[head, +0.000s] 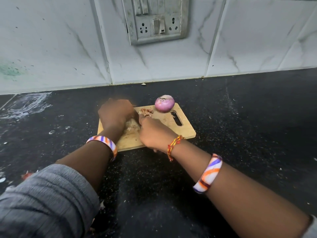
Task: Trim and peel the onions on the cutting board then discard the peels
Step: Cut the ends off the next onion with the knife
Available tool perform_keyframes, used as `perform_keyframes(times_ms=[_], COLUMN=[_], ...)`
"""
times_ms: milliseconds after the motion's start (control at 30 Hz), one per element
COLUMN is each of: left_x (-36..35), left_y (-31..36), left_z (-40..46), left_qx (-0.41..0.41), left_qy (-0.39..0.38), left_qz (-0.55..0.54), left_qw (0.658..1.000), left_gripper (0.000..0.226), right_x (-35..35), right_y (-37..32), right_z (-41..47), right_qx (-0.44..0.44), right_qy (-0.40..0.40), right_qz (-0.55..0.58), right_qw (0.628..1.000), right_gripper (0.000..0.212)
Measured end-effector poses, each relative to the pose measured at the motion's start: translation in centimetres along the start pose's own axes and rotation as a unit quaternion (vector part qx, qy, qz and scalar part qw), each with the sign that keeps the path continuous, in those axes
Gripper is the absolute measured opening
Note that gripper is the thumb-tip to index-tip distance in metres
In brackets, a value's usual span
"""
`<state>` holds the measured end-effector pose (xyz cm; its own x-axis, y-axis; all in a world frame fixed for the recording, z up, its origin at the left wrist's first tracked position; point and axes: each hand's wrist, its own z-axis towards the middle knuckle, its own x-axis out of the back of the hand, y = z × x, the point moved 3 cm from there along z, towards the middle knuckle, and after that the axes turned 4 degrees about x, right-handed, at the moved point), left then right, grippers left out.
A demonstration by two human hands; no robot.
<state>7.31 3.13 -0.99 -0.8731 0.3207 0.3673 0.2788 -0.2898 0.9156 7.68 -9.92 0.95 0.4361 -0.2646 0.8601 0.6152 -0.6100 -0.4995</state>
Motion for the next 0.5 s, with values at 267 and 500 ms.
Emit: perform_keyframes(times_ms=[267, 500], left_x=[0.0, 0.4], left_y=[-1.1, -1.3], left_z=[1.2, 1.2], left_qx=[0.087, 0.116], left_qy=[0.039, 0.036], left_qz=[-0.086, -0.131], left_qw=[0.992, 0.984], left_gripper=[0.048, 0.065], right_x=[-0.3, -0.2], right_y=[-0.1, -0.6], right_z=[-2.7, -0.6], right_qx=[0.016, 0.011], right_qy=[-0.026, -0.009], right_qz=[-0.151, -0.103], right_qw=[0.988, 0.995], right_gripper=[0.074, 0.067])
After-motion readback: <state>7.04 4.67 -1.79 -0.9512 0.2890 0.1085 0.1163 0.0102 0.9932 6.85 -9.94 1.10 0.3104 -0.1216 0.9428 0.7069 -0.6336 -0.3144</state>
